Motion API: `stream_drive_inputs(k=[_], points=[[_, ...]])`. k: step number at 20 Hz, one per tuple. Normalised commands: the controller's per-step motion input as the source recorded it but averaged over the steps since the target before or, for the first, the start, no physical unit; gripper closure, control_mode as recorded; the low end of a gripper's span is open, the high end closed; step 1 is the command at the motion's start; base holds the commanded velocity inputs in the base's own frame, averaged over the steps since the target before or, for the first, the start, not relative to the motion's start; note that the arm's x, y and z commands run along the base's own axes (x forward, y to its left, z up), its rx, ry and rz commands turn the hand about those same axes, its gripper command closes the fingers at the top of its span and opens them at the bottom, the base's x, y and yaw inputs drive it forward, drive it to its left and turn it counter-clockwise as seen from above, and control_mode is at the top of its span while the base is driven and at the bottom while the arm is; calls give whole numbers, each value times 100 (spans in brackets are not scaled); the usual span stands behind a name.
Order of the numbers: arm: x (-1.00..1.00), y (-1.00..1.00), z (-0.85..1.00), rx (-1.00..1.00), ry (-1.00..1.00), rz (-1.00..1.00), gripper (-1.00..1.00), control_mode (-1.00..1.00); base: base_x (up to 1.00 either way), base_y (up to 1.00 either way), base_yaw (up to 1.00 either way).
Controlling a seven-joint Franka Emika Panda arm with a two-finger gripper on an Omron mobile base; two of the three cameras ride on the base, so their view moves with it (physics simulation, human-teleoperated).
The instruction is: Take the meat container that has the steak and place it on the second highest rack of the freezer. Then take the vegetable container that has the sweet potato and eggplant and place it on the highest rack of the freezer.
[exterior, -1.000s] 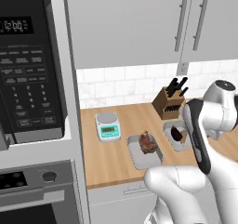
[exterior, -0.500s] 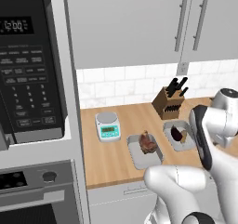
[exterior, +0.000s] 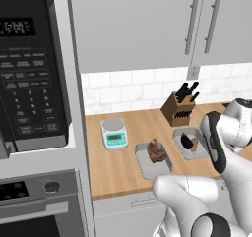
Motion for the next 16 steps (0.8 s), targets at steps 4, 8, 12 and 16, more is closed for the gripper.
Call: stream_drive_inputs(k=[4,8,12,16], points=[[28,23,-21,0,4,-2,-100,-100,0,0,0],[30,0,-25,0,3,-1,-100,-100,0,0,0],[25,-3,-28,0,1,0,-100,-100,0,0,0],[19,-6,-20,0,0,0,-100,-100,0,0,0]])
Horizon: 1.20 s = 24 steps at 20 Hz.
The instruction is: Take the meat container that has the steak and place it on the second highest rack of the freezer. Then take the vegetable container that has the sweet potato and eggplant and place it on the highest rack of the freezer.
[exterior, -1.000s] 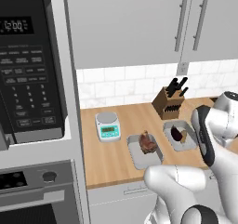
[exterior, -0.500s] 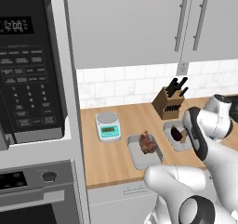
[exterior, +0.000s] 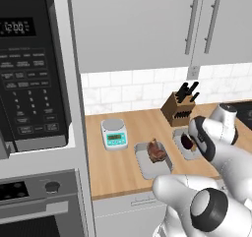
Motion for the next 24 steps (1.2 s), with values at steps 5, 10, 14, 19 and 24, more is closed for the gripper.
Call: stream_drive_inputs(k=[5,10,14,19,24], points=[[13,-19,-21,0,0,-1,-100,-100,0,0,0],[21,-6,-16,0,0,0,-100,-100,0,0,0],[30,0,-11,0,0,0,-100,-100,0,0,0],[20,0,-17,0,0,0,100,-100,0,0,0],[14,5,-13,0,0,-1,100,-100,0,0,0]])
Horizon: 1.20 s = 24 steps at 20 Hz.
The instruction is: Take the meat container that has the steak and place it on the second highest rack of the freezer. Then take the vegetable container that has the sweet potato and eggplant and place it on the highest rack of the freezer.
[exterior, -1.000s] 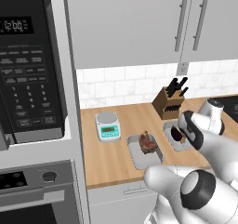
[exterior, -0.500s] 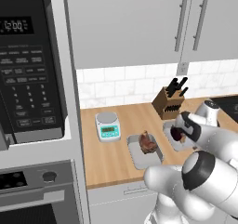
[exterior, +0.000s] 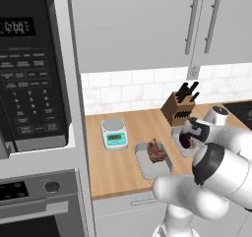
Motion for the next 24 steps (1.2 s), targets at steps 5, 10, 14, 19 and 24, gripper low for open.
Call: stream_drive_inputs(k=[5,10,14,19,24], points=[[2,8,0,0,0,-2,100,-100,0,0,0],[-13,2,14,0,-3,3,100,-100,0,0,0],[-48,0,48,0,-6,1,100,-100,0,0,0],[-31,31,51,0,-8,-3,100,-100,0,0,0],[-41,59,68,5,-17,-13,100,-100,0,0,0]])
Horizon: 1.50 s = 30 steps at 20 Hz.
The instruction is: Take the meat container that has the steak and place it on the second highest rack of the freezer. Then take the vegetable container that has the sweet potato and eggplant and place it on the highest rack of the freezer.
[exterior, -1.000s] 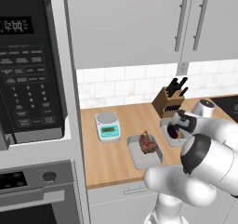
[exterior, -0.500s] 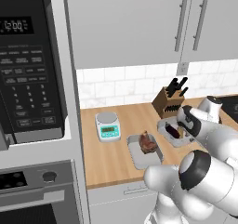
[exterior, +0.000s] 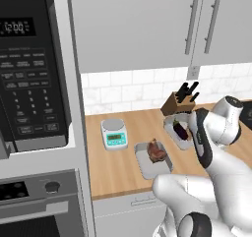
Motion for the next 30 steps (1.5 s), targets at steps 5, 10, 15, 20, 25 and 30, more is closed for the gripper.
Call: stream_drive_inputs(k=[5,10,15,20,25,30], points=[[-12,59,57,15,0,-28,100,-100,0,0,0],[-10,46,72,4,0,-11,100,-100,0,0,0],[-46,0,39,3,-3,0,100,-100,0,0,0],[-53,18,10,-7,-9,0,100,-100,0,0,0],[-50,42,7,-24,-15,0,100,-100,0,0,0],[0,0,0,0,0,0,100,100,-56,16,0]])
